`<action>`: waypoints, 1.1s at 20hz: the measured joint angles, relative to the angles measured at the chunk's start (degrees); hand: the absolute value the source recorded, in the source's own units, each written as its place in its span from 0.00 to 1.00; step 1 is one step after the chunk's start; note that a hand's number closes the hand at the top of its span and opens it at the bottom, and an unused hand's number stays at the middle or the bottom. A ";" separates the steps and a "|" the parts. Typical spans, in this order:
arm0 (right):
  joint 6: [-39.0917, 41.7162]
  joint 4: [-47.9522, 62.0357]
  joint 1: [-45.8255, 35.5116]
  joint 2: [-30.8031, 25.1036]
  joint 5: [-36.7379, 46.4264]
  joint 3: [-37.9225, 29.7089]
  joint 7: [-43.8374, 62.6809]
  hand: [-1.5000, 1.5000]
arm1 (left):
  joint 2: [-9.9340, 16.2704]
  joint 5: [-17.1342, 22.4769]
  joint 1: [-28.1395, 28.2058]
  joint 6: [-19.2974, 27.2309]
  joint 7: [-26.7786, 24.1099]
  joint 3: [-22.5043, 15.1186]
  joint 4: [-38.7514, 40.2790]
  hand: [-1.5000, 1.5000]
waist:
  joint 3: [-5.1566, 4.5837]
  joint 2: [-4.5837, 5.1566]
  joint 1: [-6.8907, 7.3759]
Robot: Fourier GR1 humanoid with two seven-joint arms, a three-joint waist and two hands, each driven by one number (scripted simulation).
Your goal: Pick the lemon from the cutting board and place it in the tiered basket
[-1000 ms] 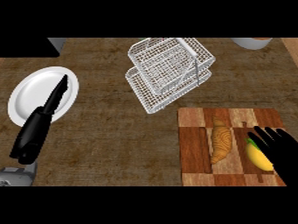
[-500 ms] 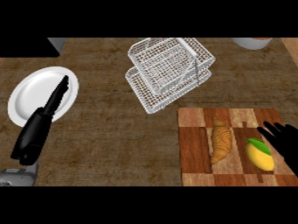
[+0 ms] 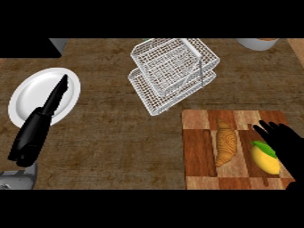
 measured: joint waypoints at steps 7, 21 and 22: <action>-3.27 7.81 -2.76 3.99 3.22 -0.72 -3.19 0.00 | -1.10 -0.95 0.85 -1.44 -1.22 1.28 0.03 0.50 | 0.01 0.02 0.03; -9.69 13.84 -4.49 6.66 5.81 0.11 -13.28 1.00 | -3.46 -2.78 0.25 -2.25 -0.73 1.61 0.34 0.50 | -0.42 -0.14 -0.09; -10.28 13.10 -3.98 6.44 5.63 -0.20 -14.15 1.00 | -3.33 -2.75 1.28 -2.46 -1.06 1.66 -0.58 0.50 | -0.37 -0.14 -0.07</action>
